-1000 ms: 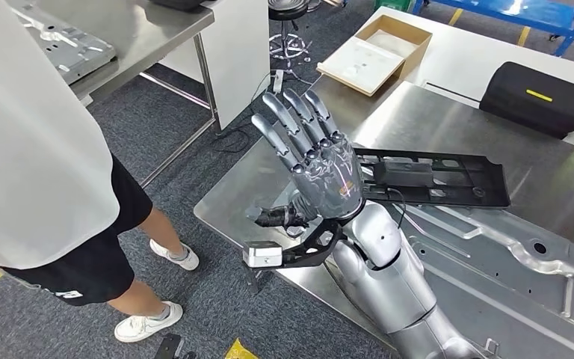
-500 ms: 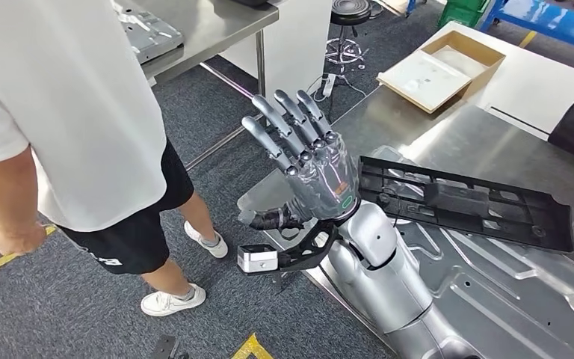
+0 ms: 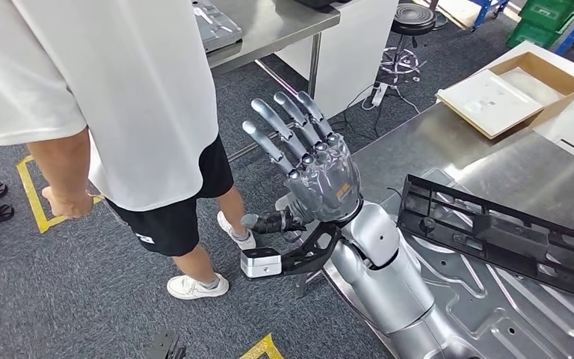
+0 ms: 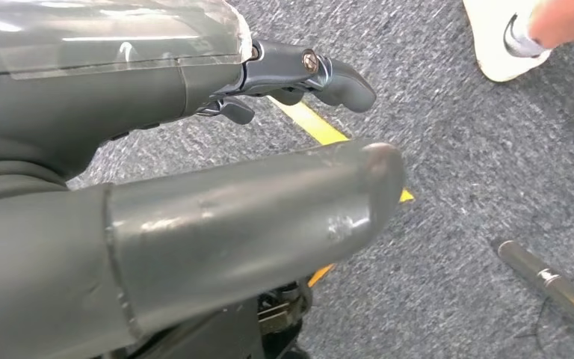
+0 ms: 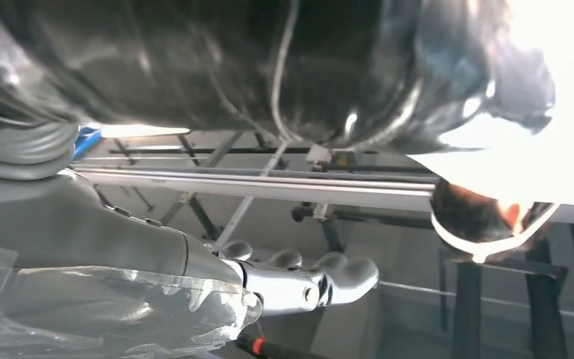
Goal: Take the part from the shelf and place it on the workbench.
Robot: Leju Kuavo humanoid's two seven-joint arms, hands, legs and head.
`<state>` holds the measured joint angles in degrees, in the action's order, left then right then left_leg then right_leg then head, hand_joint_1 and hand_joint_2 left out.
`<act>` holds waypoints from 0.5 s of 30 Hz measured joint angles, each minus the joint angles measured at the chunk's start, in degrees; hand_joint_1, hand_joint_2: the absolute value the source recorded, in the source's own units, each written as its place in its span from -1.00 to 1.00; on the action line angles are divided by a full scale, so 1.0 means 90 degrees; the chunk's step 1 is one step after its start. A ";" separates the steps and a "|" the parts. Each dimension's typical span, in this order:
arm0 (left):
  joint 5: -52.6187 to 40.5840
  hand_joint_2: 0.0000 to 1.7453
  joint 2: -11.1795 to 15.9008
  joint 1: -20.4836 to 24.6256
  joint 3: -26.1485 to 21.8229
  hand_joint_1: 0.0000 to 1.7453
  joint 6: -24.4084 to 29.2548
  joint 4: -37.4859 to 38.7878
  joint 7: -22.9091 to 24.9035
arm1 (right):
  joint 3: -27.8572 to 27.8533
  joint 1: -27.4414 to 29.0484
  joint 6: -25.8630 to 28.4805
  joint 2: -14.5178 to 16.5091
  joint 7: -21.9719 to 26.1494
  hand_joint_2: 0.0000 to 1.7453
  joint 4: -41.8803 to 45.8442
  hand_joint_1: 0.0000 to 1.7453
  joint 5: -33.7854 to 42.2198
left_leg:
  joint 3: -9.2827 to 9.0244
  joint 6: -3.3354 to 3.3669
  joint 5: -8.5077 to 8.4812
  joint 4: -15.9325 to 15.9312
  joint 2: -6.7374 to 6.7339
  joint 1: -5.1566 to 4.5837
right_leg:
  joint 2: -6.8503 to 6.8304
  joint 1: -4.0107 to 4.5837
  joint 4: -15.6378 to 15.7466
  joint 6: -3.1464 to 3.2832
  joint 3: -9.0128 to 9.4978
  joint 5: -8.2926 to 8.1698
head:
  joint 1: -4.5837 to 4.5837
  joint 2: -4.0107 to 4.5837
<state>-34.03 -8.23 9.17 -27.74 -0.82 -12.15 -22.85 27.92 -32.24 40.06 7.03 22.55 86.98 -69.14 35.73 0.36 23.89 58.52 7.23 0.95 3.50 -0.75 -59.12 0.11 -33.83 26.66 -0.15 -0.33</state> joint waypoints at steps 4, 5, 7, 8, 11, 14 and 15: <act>-0.0055 -1.00 0.0060 0.0030 -0.0002 -1.00 0.0058 0.0000 -0.0022 | -0.0086 0.0033 0.0000 0.0118 0.0157 -1.00 0.0072 -1.00 -0.0007 | 0.0328 -0.0123 0.0409 0.0718 -0.0554 -0.0024 | -0.0307 -0.0032 0.0103 0.0126 0.0094 -0.0029 | -0.0007 0.0000; -0.0060 -1.00 0.0066 0.0055 -0.0002 -1.00 0.0063 0.0000 -0.0029 | -0.0115 0.0056 0.0000 0.0132 0.0179 -1.00 0.0084 -1.00 -0.0007 | 0.0536 -0.0146 0.0610 0.1148 -0.0663 -0.0017 | -0.0399 -0.0023 0.0101 0.0145 0.0098 -0.0021 | -0.0007 0.0000; -0.0072 -1.00 0.0080 0.0083 -0.0002 -1.00 0.0062 0.0000 -0.0037 | -0.0152 0.0114 0.0000 0.0145 0.0203 -1.00 0.0088 -1.00 -0.0009 | 0.0838 -0.0184 0.0796 0.1764 -0.0744 0.0005 | -0.0579 -0.0011 0.0087 0.0153 0.0098 -0.0001 | -0.0007 0.0000; -0.0080 -1.00 0.0087 0.0087 -0.0002 -1.00 0.0056 0.0000 -0.0038 | -0.0159 0.0136 0.0000 0.0153 0.0208 -1.00 0.0089 -1.00 -0.0009 | 0.0828 -0.0195 0.0721 0.1753 -0.0766 0.0014 | -0.0661 -0.0010 0.0075 0.0149 0.0098 0.0014 | -0.0008 0.0000; -0.0103 -1.00 0.0107 0.0123 -0.0002 -1.00 0.0043 0.0000 -0.0042 | -0.0177 0.0160 0.0000 0.0199 0.0219 -1.00 0.0097 -1.00 -0.0017 | 0.0211 -0.0161 0.0180 0.0603 -0.1043 -0.0007 | -0.0863 0.0011 0.0031 0.0096 0.0125 0.0081 | -0.0008 0.0000; -0.0109 -1.00 0.0113 0.0176 -0.0002 -1.00 0.0038 0.0000 -0.0049 | -0.0203 0.0163 0.0000 0.0225 0.0228 -1.00 0.0120 -1.00 -0.0036 | -0.0042 -0.0023 0.0090 0.0065 -0.1217 -0.0084 | -0.1020 0.0072 0.0019 0.0013 0.0149 0.0121 | -0.0005 0.0000; -0.0109 -1.00 0.0114 0.0176 -0.0002 -1.00 0.0038 0.0000 -0.0050 | -0.0211 0.0164 0.0000 0.0233 0.0231 -1.00 0.0123 -1.00 -0.0039 | -0.0031 0.0020 0.0077 0.0053 -0.1135 -0.0079 | -0.1074 0.0077 0.0024 -0.0015 0.0164 0.0129 | -0.0004 0.0000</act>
<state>-35.01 -7.21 10.76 -27.76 -0.48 -12.15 -23.29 26.03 -30.77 40.06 9.13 24.63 88.09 -69.49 35.45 0.54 24.58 59.00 -2.99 0.24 -6.17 -0.06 -58.91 -0.02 -32.35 27.82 -0.18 -0.33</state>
